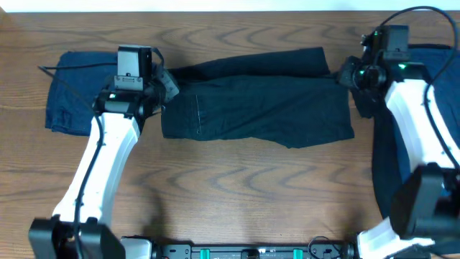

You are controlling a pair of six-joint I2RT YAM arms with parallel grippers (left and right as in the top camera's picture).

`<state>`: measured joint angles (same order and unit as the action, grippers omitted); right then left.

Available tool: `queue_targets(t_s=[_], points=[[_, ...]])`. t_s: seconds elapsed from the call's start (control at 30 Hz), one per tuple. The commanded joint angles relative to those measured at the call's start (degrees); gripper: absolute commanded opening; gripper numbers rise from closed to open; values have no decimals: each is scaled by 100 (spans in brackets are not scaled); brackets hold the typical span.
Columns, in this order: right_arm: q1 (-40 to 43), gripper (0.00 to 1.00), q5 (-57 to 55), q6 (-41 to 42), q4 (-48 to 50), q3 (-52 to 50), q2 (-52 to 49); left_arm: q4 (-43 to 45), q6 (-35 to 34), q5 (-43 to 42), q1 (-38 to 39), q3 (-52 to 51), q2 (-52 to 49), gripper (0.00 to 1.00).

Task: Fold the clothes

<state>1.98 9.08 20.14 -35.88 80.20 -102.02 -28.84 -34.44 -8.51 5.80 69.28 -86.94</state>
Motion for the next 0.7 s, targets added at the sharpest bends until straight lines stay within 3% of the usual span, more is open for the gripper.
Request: queue_targets(t_s=[0.0, 0.37, 0.4, 0.43, 0.47, 0.53, 0.57, 0.67], points=[[-103, 1, -136, -118, 444, 98, -498, 282, 79, 240, -20, 136, -420, 6], [-245, 5, -138, -400, 2472, 98, -2076, 1606, 79, 367, -26, 136, -1781, 6], [-247, 11, -138, -511, 2597, 98, -2114, 1762, 79, 367, -26, 136, -1888, 8], [-247, 28, -138, -645, 2736, 98, -2122, 1902, 79, 363, -26, 136, -1961, 17], [-247, 37, -133, -780, 2883, 105, -2118, 2017, 83, 363, -26, 136, -1993, 28], [-247, 42, -111, -1023, 3077, 160, -2037, 2221, 208, 361, -26, 138, -1980, 48], [-247, 50, -111, -1110, 3136, 197, -1989, 2302, 326, 348, -26, 142, -1945, 57], [-247, 56, -26, -1360, 3185, 345, -1818, 2312, 660, 297, -26, 168, -1768, 58]])
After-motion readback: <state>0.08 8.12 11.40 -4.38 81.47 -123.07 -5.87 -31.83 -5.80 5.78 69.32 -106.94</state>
